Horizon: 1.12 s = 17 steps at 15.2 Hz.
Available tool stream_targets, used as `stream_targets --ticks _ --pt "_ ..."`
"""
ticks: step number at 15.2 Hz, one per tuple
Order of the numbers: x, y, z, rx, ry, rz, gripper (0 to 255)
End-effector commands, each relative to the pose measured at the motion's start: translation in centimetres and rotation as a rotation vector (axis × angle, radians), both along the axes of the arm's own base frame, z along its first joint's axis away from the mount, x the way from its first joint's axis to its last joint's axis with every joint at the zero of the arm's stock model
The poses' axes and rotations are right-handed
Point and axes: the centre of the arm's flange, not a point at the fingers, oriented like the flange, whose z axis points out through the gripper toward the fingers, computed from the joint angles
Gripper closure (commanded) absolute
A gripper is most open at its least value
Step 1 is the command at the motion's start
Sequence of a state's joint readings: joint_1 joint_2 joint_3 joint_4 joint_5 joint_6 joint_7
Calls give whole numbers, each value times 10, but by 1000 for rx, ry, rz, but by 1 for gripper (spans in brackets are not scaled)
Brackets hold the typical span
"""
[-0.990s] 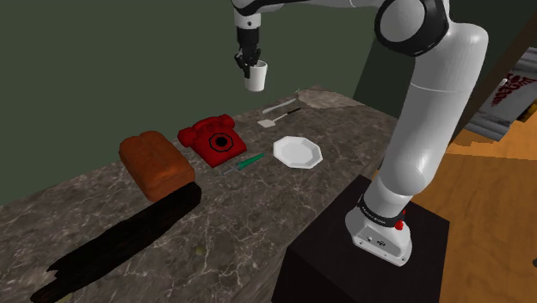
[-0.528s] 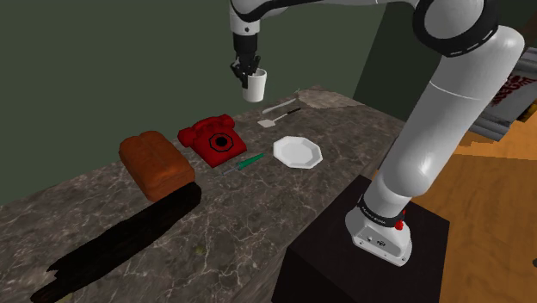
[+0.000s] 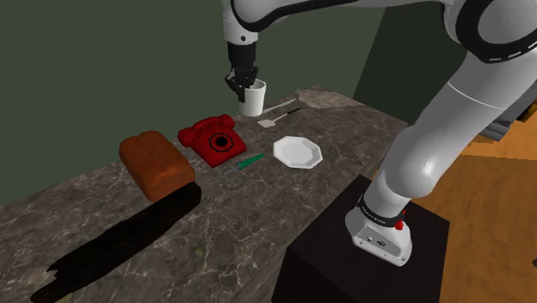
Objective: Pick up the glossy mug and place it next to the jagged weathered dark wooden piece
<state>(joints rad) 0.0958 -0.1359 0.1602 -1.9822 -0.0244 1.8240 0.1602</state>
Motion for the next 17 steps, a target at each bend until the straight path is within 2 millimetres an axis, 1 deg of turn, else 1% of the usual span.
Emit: stream_targets --ticks 1,17 --pt "-18 20 0 -1 0 -1 255" --pt "-150 185 1 -1 0 -1 255"
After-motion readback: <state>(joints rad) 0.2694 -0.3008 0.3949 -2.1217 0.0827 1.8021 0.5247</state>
